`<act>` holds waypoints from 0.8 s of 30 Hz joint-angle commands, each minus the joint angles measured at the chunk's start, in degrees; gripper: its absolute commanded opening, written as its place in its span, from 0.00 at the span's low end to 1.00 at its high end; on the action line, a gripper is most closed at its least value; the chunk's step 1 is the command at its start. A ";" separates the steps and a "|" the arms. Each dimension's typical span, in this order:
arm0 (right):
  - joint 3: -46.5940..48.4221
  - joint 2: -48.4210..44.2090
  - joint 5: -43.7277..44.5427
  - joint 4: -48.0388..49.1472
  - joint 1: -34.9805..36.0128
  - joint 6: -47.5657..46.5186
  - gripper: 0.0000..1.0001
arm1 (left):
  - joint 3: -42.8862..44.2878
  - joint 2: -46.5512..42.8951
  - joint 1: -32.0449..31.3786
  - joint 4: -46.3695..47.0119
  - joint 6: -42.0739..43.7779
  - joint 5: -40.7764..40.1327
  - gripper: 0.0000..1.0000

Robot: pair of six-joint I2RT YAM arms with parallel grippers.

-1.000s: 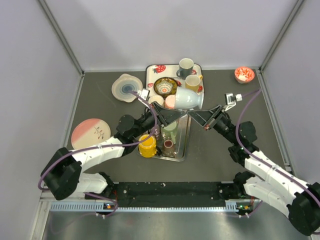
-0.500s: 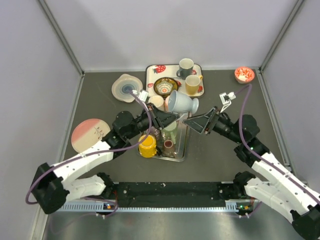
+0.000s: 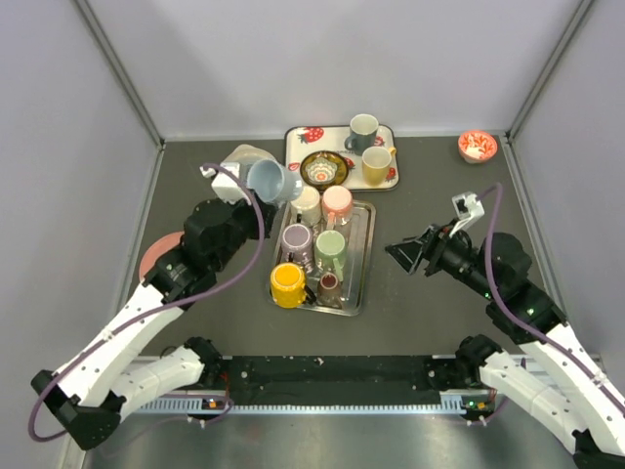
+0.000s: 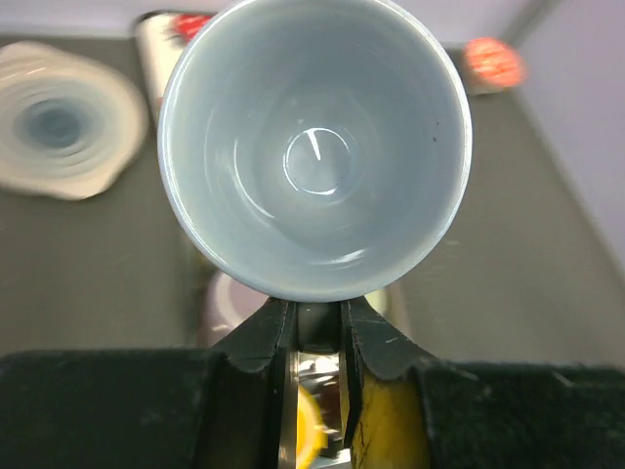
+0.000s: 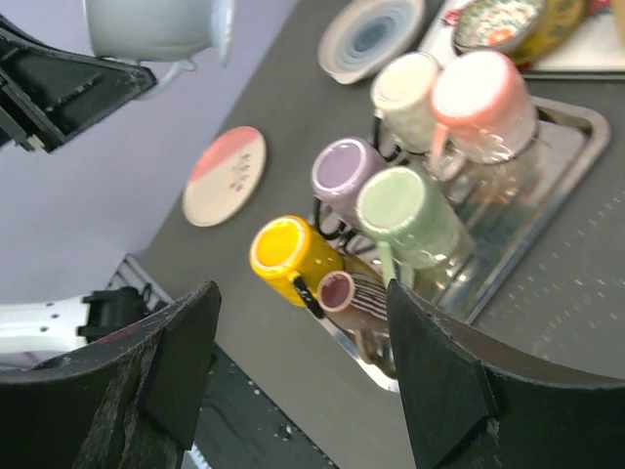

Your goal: Turn the mug right side up

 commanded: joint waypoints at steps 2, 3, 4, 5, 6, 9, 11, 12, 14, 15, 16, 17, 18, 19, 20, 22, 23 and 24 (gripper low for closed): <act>-0.61 -1.22 6.85 -4.88 0.38 -3.24 0.68 | 2.61 3.15 11.33 -11.00 2.18 -4.12 0.00; -0.88 -1.13 7.11 -4.88 0.38 -3.24 0.68 | 2.07 3.94 14.84 -10.56 1.91 -2.45 0.00; -0.97 -1.13 7.63 -4.88 0.30 -3.33 0.68 | 1.63 4.64 16.18 -9.51 1.65 -0.95 0.00; -1.05 -1.13 7.81 -4.88 0.30 -3.42 0.67 | 1.28 5.43 17.15 -9.15 1.73 -0.59 0.00; -1.23 -1.13 7.90 -4.88 0.38 -3.59 0.67 | 1.19 7.53 18.29 -8.80 1.99 -0.33 0.00; -2.10 -1.13 8.61 -4.61 0.30 -3.86 0.67 | 0.49 11.66 19.09 -5.90 3.31 -0.58 0.00; -2.98 -1.05 8.69 -4.35 0.30 -3.68 0.67 | -0.39 13.52 19.44 -3.28 3.05 -0.41 0.00; -3.25 -1.05 8.61 -4.26 0.30 -3.51 0.66 | -0.65 15.27 19.53 -2.56 2.79 -0.41 0.00; -4.30 -1.05 8.52 -3.82 0.38 -3.16 0.66 | -1.09 17.30 19.53 -1.07 1.91 -0.32 0.00; -4.65 -1.05 8.43 -3.73 0.30 -3.24 0.66 | -0.92 19.39 19.53 -1.06 1.65 -0.24 0.00; -4.92 -0.96 7.30 -3.39 0.38 -3.33 0.66 | -0.83 20.63 19.53 -1.06 1.47 -0.15 0.00; -5.36 -0.61 6.59 -3.29 0.30 -3.33 0.66 | -0.31 21.69 19.53 -1.32 0.77 -0.76 0.00; -5.45 -0.34 5.80 -3.21 0.38 -3.42 0.66 | -0.04 23.96 19.53 -2.11 0.50 -0.94 0.00; -5.62 -0.25 5.62 -3.21 0.38 -3.33 0.66 | 0.05 24.94 19.62 -2.12 0.41 -1.03 0.00; -5.97 -0.25 5.62 -3.21 0.30 -3.16 0.66 | 0.05 25.82 19.62 -1.85 0.33 -1.20 0.00; -6.24 -0.25 5.79 -3.21 0.38 -3.15 0.66 | -0.22 28.02 19.97 -0.54 0.32 -1.38 0.00; -6.50 -0.25 5.97 -3.21 0.38 -3.15 0.66 | -0.13 28.81 20.14 -0.10 0.32 -1.29 0.00; -6.59 -0.34 6.14 -3.29 0.30 -3.15 0.66 | 0.13 30.12 20.49 0.08 0.32 -1.12 0.00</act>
